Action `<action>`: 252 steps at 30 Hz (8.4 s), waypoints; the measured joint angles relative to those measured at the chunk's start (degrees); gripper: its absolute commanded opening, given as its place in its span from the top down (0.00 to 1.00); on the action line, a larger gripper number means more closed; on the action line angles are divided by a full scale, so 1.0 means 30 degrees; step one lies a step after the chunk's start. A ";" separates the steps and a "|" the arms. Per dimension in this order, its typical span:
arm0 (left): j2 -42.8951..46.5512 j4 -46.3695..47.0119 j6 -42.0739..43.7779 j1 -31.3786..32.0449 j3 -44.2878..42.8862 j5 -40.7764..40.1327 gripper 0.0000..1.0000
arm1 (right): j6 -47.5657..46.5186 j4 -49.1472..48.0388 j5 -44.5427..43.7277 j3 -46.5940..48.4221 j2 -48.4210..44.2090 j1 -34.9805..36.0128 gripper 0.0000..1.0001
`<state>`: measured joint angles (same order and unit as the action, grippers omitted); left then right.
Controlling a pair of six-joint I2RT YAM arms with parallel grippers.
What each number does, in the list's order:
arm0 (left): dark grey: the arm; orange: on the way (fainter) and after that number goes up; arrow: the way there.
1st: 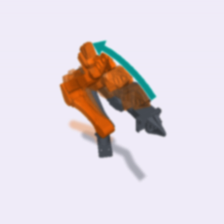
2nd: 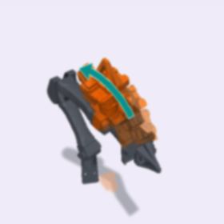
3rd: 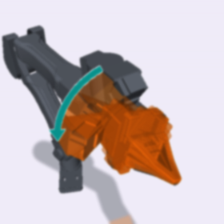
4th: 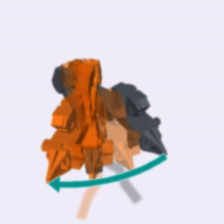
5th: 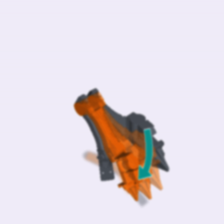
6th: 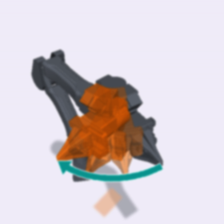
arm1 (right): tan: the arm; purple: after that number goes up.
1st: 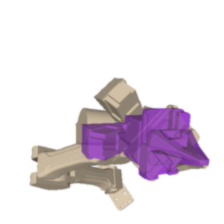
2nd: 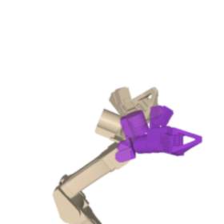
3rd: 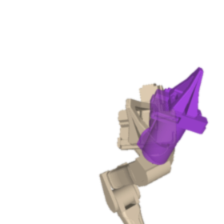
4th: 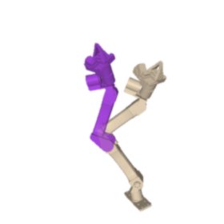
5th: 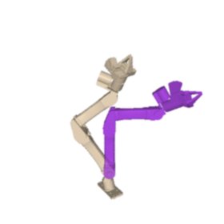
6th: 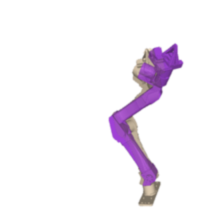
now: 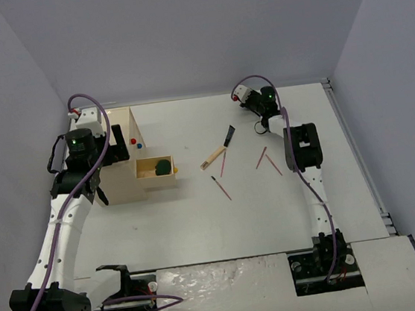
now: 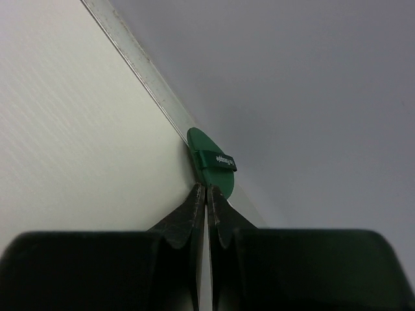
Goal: Organize the makeup
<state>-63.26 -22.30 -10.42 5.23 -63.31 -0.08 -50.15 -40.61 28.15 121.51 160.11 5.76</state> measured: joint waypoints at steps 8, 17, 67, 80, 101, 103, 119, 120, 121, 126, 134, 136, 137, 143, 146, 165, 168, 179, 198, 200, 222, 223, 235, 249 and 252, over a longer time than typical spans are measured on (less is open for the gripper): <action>0.0042 -0.0015 -0.0003 0.0000 -0.0022 0.0012 0.03 | 0.1279 -0.1198 0.0843 -0.6457 -0.4264 -0.0035 1.00; 0.0578 -0.0757 -0.0020 0.0000 -0.0015 0.0051 0.03 | 0.2636 0.0016 0.1468 -1.2175 -1.2568 0.0785 1.00; 0.1370 -0.1526 -0.0040 0.0000 0.0044 0.0168 0.03 | 1.2141 0.3213 0.0765 -1.6515 -1.7849 1.4004 0.52; 0.1098 -0.1445 -0.0027 0.0000 0.0044 0.0175 0.03 | 1.2998 0.2863 -0.1216 -1.7723 -2.0179 1.3104 0.18; -0.0340 0.0682 -0.0027 0.0000 -0.0028 0.1249 0.03 | 1.4658 0.2383 -0.3338 -2.0210 -1.8786 1.1304 0.04; -0.0406 0.0784 -0.0027 0.0000 -0.0036 0.1386 0.03 | 1.4705 0.2191 -0.3034 -1.9838 -1.8196 1.1433 0.02; -0.0729 0.1147 -0.0063 0.0239 -0.0123 0.2016 0.03 | 1.5282 -0.0114 -0.0605 -1.6210 -1.5263 1.2601 0.00; -0.0763 0.1159 -0.0085 0.0251 -0.0151 0.2034 0.03 | 1.5379 -0.0253 -0.0436 -1.6006 -1.5047 1.2660 0.00; -0.0798 0.1172 -0.0097 0.0269 -0.0179 0.2054 0.03 | 1.5522 -0.0414 -0.0274 -1.5798 -1.4803 1.2716 0.00; -0.0901 0.1217 -0.0107 0.0370 -0.0239 0.2071 0.03 | 1.6163 -0.1395 0.0225 -1.4851 -1.3583 1.3041 0.00; -0.0913 0.1221 -0.0144 0.0379 -0.0248 0.2069 0.03 | 1.7513 -0.3613 0.0985 -1.3477 -1.1651 1.3462 0.00; -0.0913 0.1222 -0.0151 0.0379 -0.0248 0.2069 0.03 | 1.7866 -0.4139 0.1225 -1.3110 -1.1211 1.3589 0.00; -0.0913 0.1227 -0.0151 0.0379 -0.0248 0.2069 0.03 | 1.8010 -0.4395 0.1314 -1.2914 -1.0966 1.3675 0.00; -0.0913 0.1228 -0.0154 0.0379 -0.0248 0.2069 0.03 | 1.8504 -0.5353 0.1805 -1.2528 -1.0386 1.3810 0.00; -0.0913 0.1228 -0.0155 0.0393 -0.0248 0.2066 0.03 | 1.8679 -0.5539 0.2037 -1.2458 -1.0221 1.3811 0.00; -0.0661 0.0714 0.0007 0.0525 -0.0288 0.0815 0.03 | 1.8142 -0.5596 0.5372 -1.3879 -1.1448 1.0215 0.00; -0.1053 0.0028 -0.0025 0.0523 -0.0977 0.0339 0.03 | 1.7782 -0.5590 0.5616 -1.3962 -1.1463 1.0141 0.00; -0.6455 0.0255 0.0842 0.1809 -0.5593 0.0982 0.03 | 1.6885 -0.5284 0.6010 -1.4748 -1.1754 1.0180 0.00; -0.6153 0.2528 0.0270 0.4052 -0.4352 0.3179 0.03 | 1.6773 -0.5701 0.6162 -1.5001 -1.1800 0.9617 0.00; -0.5676 0.2596 0.0001 0.4243 -0.3910 0.3581 0.03 | 1.6991 -0.6091 0.6209 -1.5001 -1.1795 0.9589 0.02; -0.3424 0.0897 -0.0498 0.4510 -0.3273 0.1746 0.03 | 1.8644 -0.9500 0.4729 -1.3900 -0.9988 1.0798 0.24; -0.3100 0.0632 -0.0425 0.4510 -0.3279 0.1273 0.03 | 1.8606 -0.9423 0.4701 -1.3707 -0.9839 1.0903 0.25; -0.2751 -0.1170 -0.0012 0.4517 -0.3315 -0.0779 0.03 | 1.7760 -0.8052 0.4170 -1.2224 -0.9012 1.1621 0.37; -0.3419 -0.1245 -0.0076 0.4282 -0.3315 -0.0552 0.03 | 1.7242 -0.7403 0.4161 -1.1927 -0.8997 1.1851 0.84; -0.3419 -0.1206 -0.0148 0.4060 -0.3315 -0.0441 0.03 | 1.7179 -0.7377 0.4112 -1.1927 -0.8997 1.1856 0.98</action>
<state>-73.52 -25.91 -10.86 17.42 -73.25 -1.40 1.39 -62.74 40.49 85.73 133.12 41.32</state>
